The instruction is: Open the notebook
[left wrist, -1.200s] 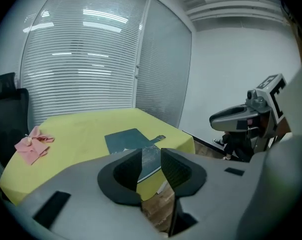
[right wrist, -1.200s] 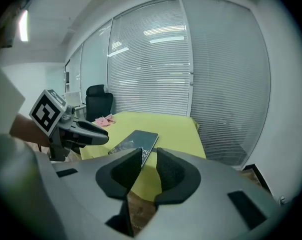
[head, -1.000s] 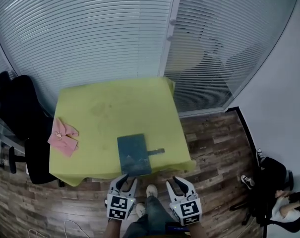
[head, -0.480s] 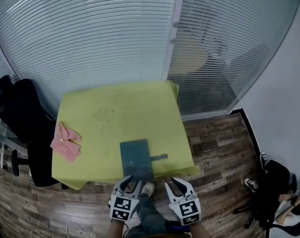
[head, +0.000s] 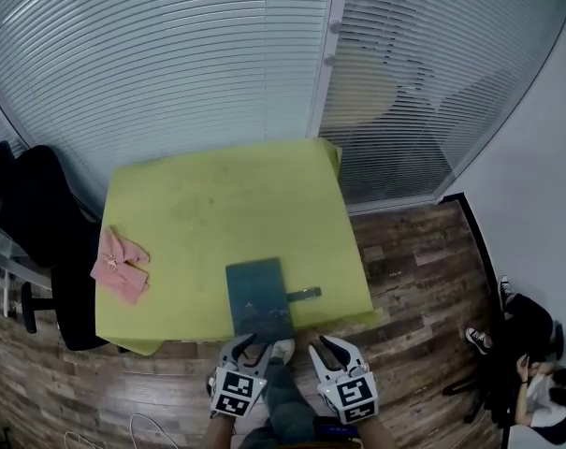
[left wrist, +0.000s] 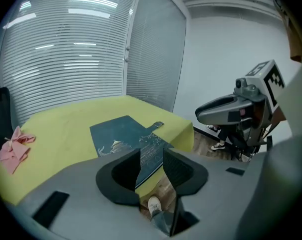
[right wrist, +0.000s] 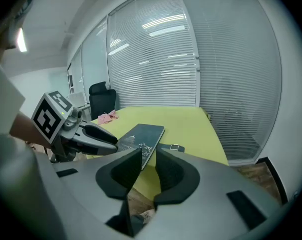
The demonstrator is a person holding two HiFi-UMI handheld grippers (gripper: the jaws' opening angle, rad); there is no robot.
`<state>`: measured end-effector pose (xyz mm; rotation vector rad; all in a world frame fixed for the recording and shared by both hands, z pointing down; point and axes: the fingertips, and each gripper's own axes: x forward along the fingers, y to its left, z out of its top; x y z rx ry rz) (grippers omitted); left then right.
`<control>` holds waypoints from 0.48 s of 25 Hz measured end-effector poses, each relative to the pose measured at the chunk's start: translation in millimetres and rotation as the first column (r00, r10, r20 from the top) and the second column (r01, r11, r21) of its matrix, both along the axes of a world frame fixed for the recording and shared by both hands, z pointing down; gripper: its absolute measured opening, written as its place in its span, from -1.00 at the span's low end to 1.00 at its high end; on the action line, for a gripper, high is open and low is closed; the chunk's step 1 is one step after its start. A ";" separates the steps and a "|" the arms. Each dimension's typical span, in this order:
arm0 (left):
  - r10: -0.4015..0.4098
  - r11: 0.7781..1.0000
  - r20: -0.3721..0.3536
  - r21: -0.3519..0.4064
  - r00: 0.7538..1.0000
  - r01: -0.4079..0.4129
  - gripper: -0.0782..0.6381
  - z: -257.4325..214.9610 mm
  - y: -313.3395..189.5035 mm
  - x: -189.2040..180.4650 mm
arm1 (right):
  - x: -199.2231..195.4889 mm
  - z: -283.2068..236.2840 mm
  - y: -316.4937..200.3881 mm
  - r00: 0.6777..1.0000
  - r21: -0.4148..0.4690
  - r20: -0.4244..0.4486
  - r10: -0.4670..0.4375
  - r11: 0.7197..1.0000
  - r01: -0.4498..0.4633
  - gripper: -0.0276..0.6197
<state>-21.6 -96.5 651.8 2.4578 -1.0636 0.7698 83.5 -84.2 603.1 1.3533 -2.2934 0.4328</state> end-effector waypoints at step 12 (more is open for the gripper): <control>0.126 0.992 0.138 0.001 0.982 -0.127 -0.26 32.5 -0.8 13.0 | -2.7 24.0 -12.0 1.000 -0.060 0.004 -0.007 0.998 0.007 -0.62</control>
